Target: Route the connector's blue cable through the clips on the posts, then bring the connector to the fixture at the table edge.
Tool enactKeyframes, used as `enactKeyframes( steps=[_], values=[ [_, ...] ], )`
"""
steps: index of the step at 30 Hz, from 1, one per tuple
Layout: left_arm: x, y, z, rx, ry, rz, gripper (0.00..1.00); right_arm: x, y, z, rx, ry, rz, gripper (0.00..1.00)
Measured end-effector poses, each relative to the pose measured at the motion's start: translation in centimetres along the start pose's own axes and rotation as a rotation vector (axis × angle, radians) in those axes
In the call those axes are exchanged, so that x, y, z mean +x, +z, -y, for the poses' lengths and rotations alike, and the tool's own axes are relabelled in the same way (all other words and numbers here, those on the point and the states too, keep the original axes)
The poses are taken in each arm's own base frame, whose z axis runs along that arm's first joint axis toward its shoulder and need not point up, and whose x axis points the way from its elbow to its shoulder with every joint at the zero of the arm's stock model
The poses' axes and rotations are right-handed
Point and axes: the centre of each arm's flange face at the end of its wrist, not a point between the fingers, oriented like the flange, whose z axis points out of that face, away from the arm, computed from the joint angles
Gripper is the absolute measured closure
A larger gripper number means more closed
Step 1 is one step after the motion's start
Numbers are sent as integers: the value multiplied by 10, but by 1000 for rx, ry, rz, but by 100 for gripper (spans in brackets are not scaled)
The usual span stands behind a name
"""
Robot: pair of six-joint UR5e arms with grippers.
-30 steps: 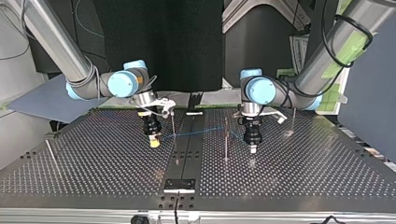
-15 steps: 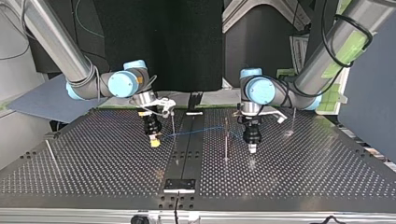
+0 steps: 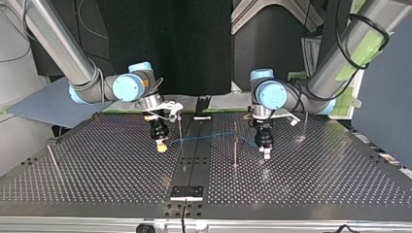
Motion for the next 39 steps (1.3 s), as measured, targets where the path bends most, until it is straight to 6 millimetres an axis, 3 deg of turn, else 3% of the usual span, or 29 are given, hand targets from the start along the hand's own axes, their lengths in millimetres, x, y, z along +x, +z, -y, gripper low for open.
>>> enactKeyframes(
  steps=[12,28,33,39],
  values=[
    [-30,-28,13,8,-15,-51,0,0,0,1,1,0,3,99],
    [-32,-88,21,57,-12,-163,0,-1,-2,3,4,0,13,99],
    [-42,-99,26,94,-28,-159,0,-2,-2,4,4,0,16,99],
    [-39,-110,32,129,-23,-180,0,-2,-2,5,5,0,17,99]
  ],
)
